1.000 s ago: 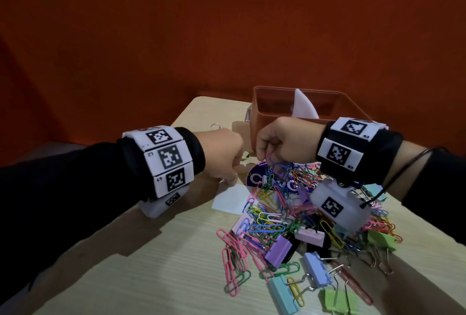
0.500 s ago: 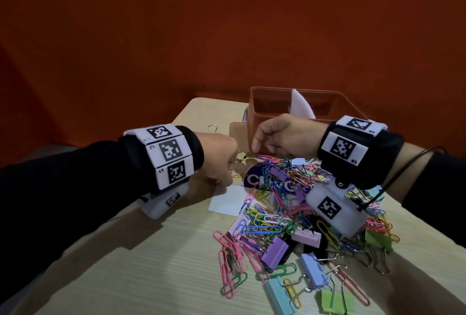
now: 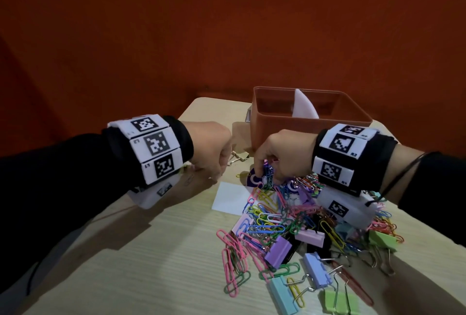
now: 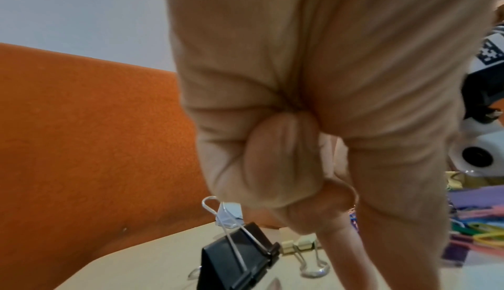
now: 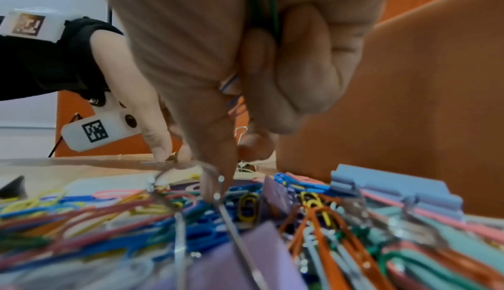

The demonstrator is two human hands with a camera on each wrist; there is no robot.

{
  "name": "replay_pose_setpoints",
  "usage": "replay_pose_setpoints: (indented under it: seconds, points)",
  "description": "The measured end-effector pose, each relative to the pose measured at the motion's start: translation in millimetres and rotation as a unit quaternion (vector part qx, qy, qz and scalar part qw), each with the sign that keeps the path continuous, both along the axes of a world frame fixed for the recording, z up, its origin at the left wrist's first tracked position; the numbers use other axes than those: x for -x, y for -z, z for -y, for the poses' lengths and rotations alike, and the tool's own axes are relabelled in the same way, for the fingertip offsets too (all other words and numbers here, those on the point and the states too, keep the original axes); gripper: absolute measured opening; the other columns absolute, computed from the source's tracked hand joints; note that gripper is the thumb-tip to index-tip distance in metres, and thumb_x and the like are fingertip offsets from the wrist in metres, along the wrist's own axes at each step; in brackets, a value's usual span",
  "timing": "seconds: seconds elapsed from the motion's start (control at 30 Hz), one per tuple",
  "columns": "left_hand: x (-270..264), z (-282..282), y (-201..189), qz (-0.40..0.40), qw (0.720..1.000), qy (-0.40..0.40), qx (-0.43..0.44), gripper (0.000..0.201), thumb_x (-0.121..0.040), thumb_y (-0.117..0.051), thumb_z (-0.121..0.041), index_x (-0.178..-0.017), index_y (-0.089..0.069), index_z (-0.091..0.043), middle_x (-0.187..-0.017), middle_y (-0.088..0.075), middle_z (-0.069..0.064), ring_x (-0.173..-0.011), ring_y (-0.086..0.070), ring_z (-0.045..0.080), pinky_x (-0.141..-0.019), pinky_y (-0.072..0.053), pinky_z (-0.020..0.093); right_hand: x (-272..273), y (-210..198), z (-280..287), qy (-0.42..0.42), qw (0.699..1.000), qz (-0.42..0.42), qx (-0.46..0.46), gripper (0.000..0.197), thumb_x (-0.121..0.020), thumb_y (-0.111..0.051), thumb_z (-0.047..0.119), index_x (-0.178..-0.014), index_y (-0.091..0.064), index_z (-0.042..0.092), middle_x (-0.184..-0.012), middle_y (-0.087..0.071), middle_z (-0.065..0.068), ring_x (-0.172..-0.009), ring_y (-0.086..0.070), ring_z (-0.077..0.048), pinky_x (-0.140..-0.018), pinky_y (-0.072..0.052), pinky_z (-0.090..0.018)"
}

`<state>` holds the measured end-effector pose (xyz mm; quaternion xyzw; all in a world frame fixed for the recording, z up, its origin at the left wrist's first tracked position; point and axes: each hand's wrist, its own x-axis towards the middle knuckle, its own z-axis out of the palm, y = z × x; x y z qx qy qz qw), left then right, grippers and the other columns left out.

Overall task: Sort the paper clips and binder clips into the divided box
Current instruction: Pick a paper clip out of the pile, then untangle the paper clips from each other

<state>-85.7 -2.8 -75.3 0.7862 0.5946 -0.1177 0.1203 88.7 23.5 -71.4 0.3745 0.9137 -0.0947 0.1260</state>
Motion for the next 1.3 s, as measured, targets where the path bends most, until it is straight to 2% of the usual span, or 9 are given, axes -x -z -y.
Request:
replay_pose_setpoints:
  seconds: [0.17, 0.27, 0.4, 0.5, 0.6, 0.73, 0.9, 1.07, 1.3]
  points:
    - [1, 3, -6, -0.083, 0.996, -0.011, -0.015, 0.023, -0.076, -0.078, -0.033, -0.073, -0.069, -0.012, -0.064, -0.06, -0.003, -0.067, -0.057, 0.015, -0.057, -0.044, 0.025, 9, 2, 0, -0.012, 0.999, 0.018, -0.024, 0.022, -0.07, -0.078, 0.012, -0.089, -0.072, 0.019, -0.064, -0.05, 0.015, -0.061, -0.047, -0.001, -0.054, -0.038, -0.019]
    - [4, 7, -6, -0.136, 0.99, -0.04, 0.003, 0.043, -0.079, -0.075, -0.037, -0.056, -0.049, -0.012, -0.057, -0.047, -0.001, -0.058, -0.046, 0.016, -0.049, -0.034, 0.025, 11, 3, 0, -0.022, 0.999, 0.02, -0.024, 0.014, -0.071, -0.074, 0.006, -0.082, -0.071, 0.015, -0.062, -0.054, 0.014, -0.065, -0.052, -0.006, -0.058, -0.042, -0.02]
    - [6, 10, -3, -0.147, 0.988, -0.053, 0.012, 0.042, -0.078, -0.075, -0.035, -0.054, -0.047, -0.015, -0.056, -0.049, -0.003, -0.066, -0.051, 0.017, -0.057, -0.04, 0.025, 10, 2, -1, -0.022, 1.0, 0.013, -0.014, 0.011, -0.072, -0.073, 0.006, -0.08, -0.071, 0.013, -0.066, -0.061, 0.011, -0.07, -0.057, -0.008, -0.062, -0.045, -0.023]
    - [5, 12, -4, -0.139, 0.989, -0.047, 0.019, 0.022, -0.079, -0.074, -0.029, -0.071, -0.064, -0.011, -0.062, -0.054, -0.003, -0.072, -0.054, 0.017, -0.059, -0.042, 0.024, 7, 0, -4, 0.001, 1.0, -0.022, -0.01, 0.014, -0.07, -0.076, 0.009, -0.066, -0.067, 0.019, -0.057, -0.061, 0.012, -0.063, -0.059, -0.005, -0.056, -0.042, -0.02]
    - [3, 14, -3, -0.146, 0.988, -0.037, 0.011, 0.025, -0.08, -0.072, -0.026, -0.096, -0.073, -0.007, -0.081, -0.063, 0.001, -0.079, -0.055, 0.017, -0.055, -0.039, 0.024, 4, -3, -5, 0.012, 0.998, -0.056, -0.024, 0.025, -0.068, -0.08, 0.013, -0.06, -0.059, 0.025, -0.06, -0.059, 0.013, -0.061, -0.052, 0.0, -0.056, -0.04, -0.018]
    - [2, 14, -1, -0.14, 0.99, -0.028, 0.0, 0.021, -0.077, -0.073, -0.02, -0.095, -0.074, -0.009, -0.096, -0.071, 0.005, -0.084, -0.062, 0.021, -0.058, -0.042, 0.025, 0, -6, -5, 0.031, 0.995, -0.1, 0.003, 0.025, -0.07, -0.078, 0.008, -0.068, -0.06, 0.024, -0.058, -0.058, 0.012, -0.054, -0.05, 0.001, -0.058, -0.04, -0.021]
    - [5, 16, 2, -0.126, 0.991, -0.054, 0.006, 0.025, -0.076, -0.073, -0.019, -0.098, -0.072, -0.008, -0.089, -0.066, 0.004, -0.081, -0.06, 0.021, -0.064, -0.043, 0.028, -1, -4, -3, 0.037, 0.99, -0.123, 0.05, 0.041, -0.073, -0.072, -0.001, -0.105, -0.065, 0.024, -0.053, -0.063, 0.009, -0.066, -0.063, -0.009, -0.077, -0.049, -0.029]
    - [6, 18, 3, -0.1, 0.991, -0.084, 0.018, 0.03, -0.077, -0.073, -0.02, -0.103, -0.068, -0.006, -0.089, -0.061, 0.003, -0.078, -0.053, 0.019, -0.054, -0.038, 0.024, 1, 1, -1, 0.026, 0.991, -0.126, 0.036, 0.043, -0.071, -0.072, 0.0, -0.102, -0.067, 0.031, -0.06, -0.062, 0.008, -0.073, -0.063, -0.012, -0.084, -0.05, -0.032]
    - [8, 21, 6, -0.093, 0.992, -0.078, 0.015, 0.027, -0.077, -0.073, -0.02, -0.1, -0.069, -0.007, -0.097, -0.068, 0.007, -0.082, -0.058, 0.02, -0.063, -0.044, 0.028, 0, 0, 3, 0.02, 0.992, -0.124, 0.032, 0.032, -0.074, -0.067, -0.001, -0.091, -0.073, 0.026, -0.066, -0.064, -0.004, -0.079, -0.065, -0.024, -0.074, -0.051, -0.031]
